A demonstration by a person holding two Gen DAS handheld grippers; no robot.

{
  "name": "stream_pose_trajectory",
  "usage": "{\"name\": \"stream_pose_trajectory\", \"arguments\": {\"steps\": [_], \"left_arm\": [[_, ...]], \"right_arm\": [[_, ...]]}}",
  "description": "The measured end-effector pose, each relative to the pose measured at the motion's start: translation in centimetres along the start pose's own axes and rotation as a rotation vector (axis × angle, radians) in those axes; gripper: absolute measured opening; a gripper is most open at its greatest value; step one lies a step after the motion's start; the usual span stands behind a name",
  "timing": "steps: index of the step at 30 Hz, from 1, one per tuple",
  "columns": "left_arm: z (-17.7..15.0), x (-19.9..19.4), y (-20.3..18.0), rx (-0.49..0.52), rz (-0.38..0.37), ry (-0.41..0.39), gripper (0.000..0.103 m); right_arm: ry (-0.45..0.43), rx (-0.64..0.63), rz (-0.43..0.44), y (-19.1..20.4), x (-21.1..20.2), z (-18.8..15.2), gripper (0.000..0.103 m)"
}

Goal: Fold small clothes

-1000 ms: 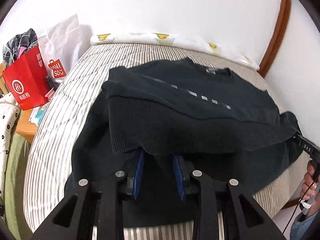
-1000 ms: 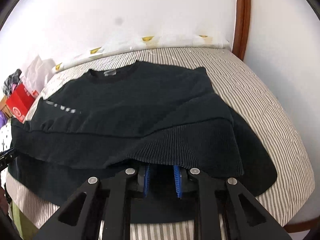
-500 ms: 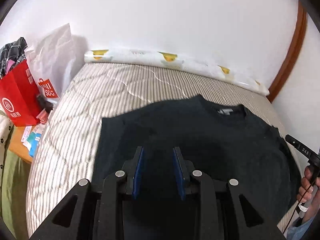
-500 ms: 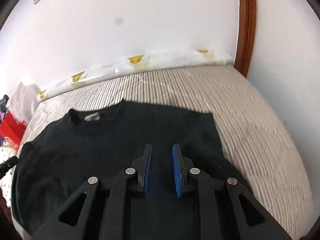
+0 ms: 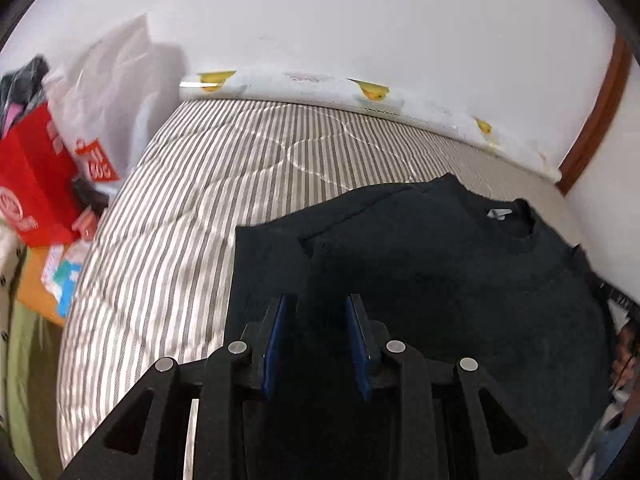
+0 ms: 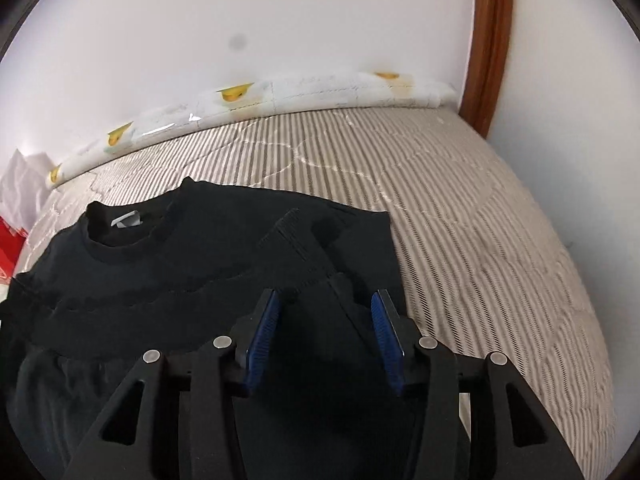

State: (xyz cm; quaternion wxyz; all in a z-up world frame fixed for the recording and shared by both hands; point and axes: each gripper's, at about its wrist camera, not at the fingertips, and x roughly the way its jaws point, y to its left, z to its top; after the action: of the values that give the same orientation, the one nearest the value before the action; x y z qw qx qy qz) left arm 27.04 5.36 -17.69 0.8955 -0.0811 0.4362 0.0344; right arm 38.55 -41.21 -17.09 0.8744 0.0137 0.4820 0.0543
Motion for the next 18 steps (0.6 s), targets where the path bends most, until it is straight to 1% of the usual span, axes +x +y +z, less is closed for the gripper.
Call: {"name": "stream_pose_trajectory", "arguments": {"steps": [1, 2, 3, 4, 5, 6, 8, 10, 11, 13, 15, 18], "left_arm": [[0.1, 0.3, 0.0, -0.002, -0.002, 0.001, 0.028], [0.3, 0.6, 0.0, -0.015, -0.007, 0.002, 0.025], [0.4, 0.6, 0.1, -0.023, -0.012, -0.001, 0.015], [0.4, 0.6, 0.0, -0.023, -0.015, -0.007, 0.010], [0.5, 0.3, -0.1, -0.017, -0.014, -0.029, 0.007], [0.6, 0.1, -0.2, -0.016, -0.010, -0.049, 0.006], [1.0, -0.4, 0.0, -0.025, -0.024, -0.076, 0.006], [1.7, -0.4, 0.4, -0.058, -0.048, -0.082, 0.006], [2.1, -0.1, 0.4, -0.064, -0.057, -0.078, 0.006], [2.7, 0.4, 0.0, -0.067, -0.064, -0.075, 0.006], [3.4, 1.1, -0.6, -0.061, -0.065, -0.069, 0.006], [3.9, 2.4, -1.5, -0.049, -0.027, -0.052, 0.006]], "right_arm": [[0.003, -0.005, 0.009, 0.1, 0.4, 0.2, 0.047], [0.004, -0.012, 0.013, 0.3, 0.7, 0.4, 0.042], [0.005, -0.020, 0.002, 0.6, 0.9, 0.5, 0.034], [-0.004, -0.037, -0.011, 0.8, 0.9, 0.6, 0.032], [-0.023, -0.056, -0.006, 1.1, 0.6, 0.6, 0.023], [-0.047, -0.061, 0.012, 1.1, 0.1, 0.8, 0.020], [-0.114, -0.036, 0.040, 0.3, -1.2, 1.3, 0.018], [-0.140, 0.014, 0.070, -0.8, -1.8, 1.9, 0.018], [-0.142, 0.027, 0.065, -1.2, -1.7, 2.2, 0.018], [-0.139, 0.032, 0.049, -1.6, -1.1, 2.5, 0.017], [-0.114, 0.044, 0.039, -2.1, 0.1, 2.7, 0.017], [-0.057, 0.061, 0.022, -2.4, 2.2, 2.4, 0.018]]}}
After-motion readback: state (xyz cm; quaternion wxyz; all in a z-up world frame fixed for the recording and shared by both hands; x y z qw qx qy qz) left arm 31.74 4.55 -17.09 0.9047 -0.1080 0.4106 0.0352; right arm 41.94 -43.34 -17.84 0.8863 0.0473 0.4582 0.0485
